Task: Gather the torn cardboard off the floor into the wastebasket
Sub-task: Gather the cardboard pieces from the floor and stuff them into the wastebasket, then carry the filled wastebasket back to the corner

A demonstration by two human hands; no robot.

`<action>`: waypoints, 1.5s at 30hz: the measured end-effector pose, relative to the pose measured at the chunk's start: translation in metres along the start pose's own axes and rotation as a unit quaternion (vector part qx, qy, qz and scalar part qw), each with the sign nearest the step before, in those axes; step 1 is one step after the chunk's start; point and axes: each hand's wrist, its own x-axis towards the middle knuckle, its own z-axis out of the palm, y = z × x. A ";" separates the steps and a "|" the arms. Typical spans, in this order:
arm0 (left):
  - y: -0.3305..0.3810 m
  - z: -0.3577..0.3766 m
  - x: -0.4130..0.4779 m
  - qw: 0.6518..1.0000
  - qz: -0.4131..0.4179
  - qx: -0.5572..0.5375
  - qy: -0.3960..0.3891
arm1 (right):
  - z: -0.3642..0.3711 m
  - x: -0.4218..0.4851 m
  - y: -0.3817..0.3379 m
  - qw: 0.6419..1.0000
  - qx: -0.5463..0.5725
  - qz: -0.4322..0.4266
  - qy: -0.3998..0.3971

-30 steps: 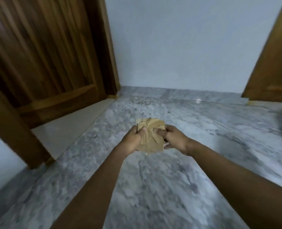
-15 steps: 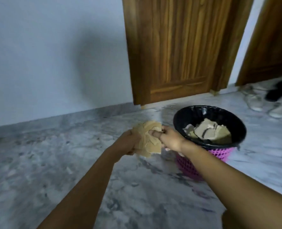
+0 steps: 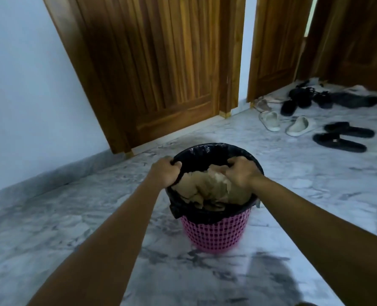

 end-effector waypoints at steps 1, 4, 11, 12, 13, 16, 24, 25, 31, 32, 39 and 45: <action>-0.004 -0.003 0.009 1.000 0.000 0.011 -0.009 | -0.002 0.006 0.008 0.999 -0.032 0.006 0.030; -0.022 -0.005 0.043 0.998 -0.022 0.057 -0.008 | -0.005 0.016 0.035 0.985 -0.101 0.106 0.092; -0.045 0.012 0.083 0.994 -0.090 -0.008 -0.060 | 0.003 0.024 0.070 0.952 0.059 0.274 0.121; -0.041 0.010 0.083 0.994 -0.095 -0.008 -0.058 | 0.000 0.019 0.069 0.947 0.070 0.287 0.126; -0.032 0.004 0.080 0.993 -0.104 -0.008 -0.061 | -0.007 0.011 0.066 0.942 0.080 0.300 0.129; 0.017 -0.022 0.061 0.991 -0.111 0.018 -0.070 | -0.047 -0.020 0.049 0.920 0.105 0.348 0.149; 0.240 -0.125 -0.019 0.974 -0.107 0.015 -0.201 | -0.264 -0.150 -0.039 0.868 0.130 0.435 0.202; 0.275 -0.138 -0.033 0.971 -0.100 0.016 -0.216 | -0.294 -0.171 -0.050 0.857 0.144 0.446 0.214; 0.474 -0.169 -0.121 0.956 -0.023 0.048 -0.290 | -0.464 -0.301 -0.075 0.804 0.197 0.485 0.282; 0.503 -0.164 -0.133 0.951 -0.008 0.052 -0.304 | -0.488 -0.323 -0.071 0.796 0.205 0.488 0.295; 0.683 -0.083 -0.247 0.923 0.086 0.057 -0.371 | -0.628 -0.475 -0.007 0.748 0.241 0.495 0.372; 0.798 0.002 -0.334 0.902 0.153 0.057 -0.401 | -0.715 -0.569 0.067 0.696 0.269 0.487 0.454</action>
